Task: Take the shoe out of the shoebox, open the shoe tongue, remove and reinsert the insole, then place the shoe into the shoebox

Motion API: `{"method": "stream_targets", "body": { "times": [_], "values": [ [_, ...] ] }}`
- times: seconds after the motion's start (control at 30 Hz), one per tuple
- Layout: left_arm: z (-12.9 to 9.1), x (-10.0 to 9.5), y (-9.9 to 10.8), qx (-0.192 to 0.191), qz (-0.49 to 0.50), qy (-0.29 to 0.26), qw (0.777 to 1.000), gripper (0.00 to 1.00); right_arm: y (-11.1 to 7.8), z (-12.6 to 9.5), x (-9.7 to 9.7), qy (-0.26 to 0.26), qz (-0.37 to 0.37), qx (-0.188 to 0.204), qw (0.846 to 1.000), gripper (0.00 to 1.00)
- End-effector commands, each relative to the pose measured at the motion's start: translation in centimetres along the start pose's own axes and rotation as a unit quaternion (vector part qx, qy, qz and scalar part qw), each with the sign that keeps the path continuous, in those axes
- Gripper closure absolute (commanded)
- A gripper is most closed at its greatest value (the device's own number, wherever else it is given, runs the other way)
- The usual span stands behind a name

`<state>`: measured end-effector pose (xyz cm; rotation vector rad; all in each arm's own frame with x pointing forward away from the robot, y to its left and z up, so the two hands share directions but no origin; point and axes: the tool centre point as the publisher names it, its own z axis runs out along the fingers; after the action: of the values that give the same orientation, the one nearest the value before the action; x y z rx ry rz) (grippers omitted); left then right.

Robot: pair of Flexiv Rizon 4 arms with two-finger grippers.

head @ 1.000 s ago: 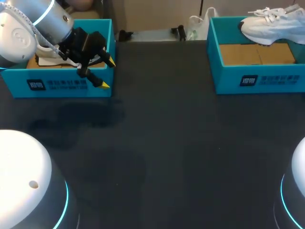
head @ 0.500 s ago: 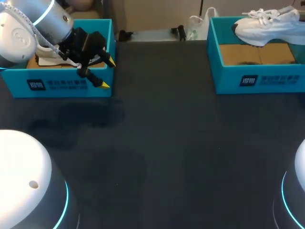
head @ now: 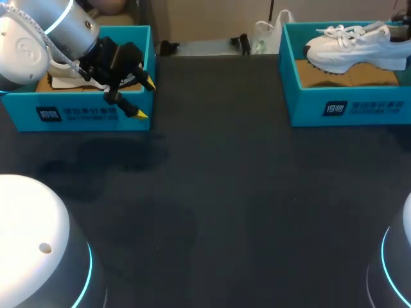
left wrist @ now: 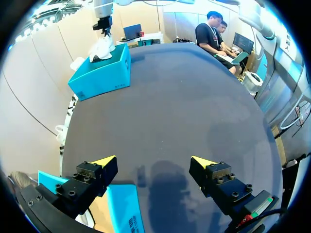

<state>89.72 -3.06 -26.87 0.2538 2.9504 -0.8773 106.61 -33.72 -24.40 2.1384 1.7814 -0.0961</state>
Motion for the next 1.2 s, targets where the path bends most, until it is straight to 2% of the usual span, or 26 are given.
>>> {"method": "stream_targets", "body": {
  "times": [0.03, 0.47, 1.2],
  "values": [
    [0.0, 0.0, 0.0, -0.002, 0.000, 0.000, 1.000, 0.00, 0.2, 1.0, 0.3, 0.002, 0.003, -0.003, 1.000, 1.00],
    [0.0, 0.0, 0.0, -0.002, 0.000, 0.000, 1.000, 0.00, -1.2, 3.6, 1.0, -0.004, 0.002, 0.005, 1.000, 1.00],
    [0.0, 0.0, 0.0, -0.002, 0.000, 0.000, 1.000, 0.00, -4.6, 6.2, 1.6, -0.025, 0.008, 0.021, 0.999, 1.00]
  ]
}}
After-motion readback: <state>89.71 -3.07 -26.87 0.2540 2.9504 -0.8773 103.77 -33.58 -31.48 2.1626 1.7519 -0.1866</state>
